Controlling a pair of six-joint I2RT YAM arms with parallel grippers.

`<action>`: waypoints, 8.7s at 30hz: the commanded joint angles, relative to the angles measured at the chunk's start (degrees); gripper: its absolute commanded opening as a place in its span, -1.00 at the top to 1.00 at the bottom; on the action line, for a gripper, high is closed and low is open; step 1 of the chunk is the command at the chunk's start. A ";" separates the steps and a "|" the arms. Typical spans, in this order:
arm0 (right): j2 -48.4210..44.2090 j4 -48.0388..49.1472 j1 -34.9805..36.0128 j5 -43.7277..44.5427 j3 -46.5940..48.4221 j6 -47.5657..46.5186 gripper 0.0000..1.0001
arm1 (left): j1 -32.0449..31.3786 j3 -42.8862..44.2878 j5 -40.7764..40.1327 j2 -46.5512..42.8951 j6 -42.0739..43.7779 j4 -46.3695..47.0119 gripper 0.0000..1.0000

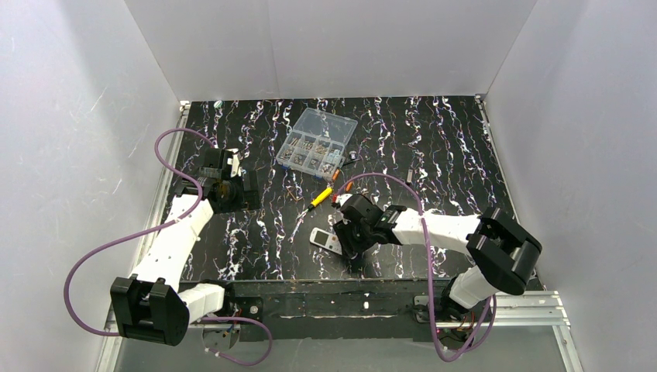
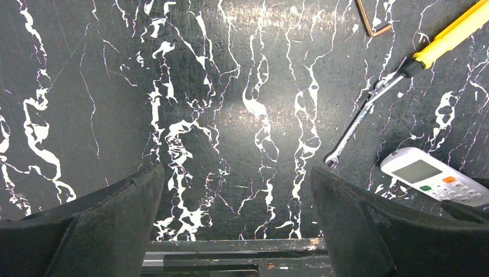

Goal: Load the batteries into the remote control
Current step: Pick up the remote control from the center of the board, then adjust the remote control.

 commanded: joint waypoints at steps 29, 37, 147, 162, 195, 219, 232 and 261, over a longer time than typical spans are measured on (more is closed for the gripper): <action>-14.18 1.13 0.51 15.07 -0.12 -2.10 0.97 | 0.45 10.96 23.10 -0.20 -32.39 -0.35 -0.90; -21.84 4.26 0.84 17.91 -2.29 -5.12 0.97 | -0.52 8.03 25.30 -0.89 -51.87 6.92 -0.89; -17.74 10.30 3.85 2.86 14.23 7.84 -0.71 | -20.65 -7.30 19.76 -8.93 -47.58 45.77 1.00; -14.14 13.11 2.62 0.43 15.42 6.22 0.05 | -20.65 -8.93 19.70 -8.91 -51.52 47.16 1.00; -19.09 11.19 0.19 -1.32 12.32 0.23 0.97 | -20.65 -9.21 24.73 -7.20 -52.93 51.73 0.21; -19.92 12.08 -2.74 -7.43 12.54 1.09 0.97 | -21.08 -7.87 29.22 -4.24 -52.29 53.55 0.41; -24.09 11.78 -2.91 -8.14 11.61 -2.50 -0.25 | -21.35 -7.77 30.32 -4.26 -51.56 52.56 1.00; -48.64 14.72 -2.92 -11.88 -2.15 -32.16 -0.31 | -21.35 0.27 41.60 -13.90 -14.63 35.27 1.00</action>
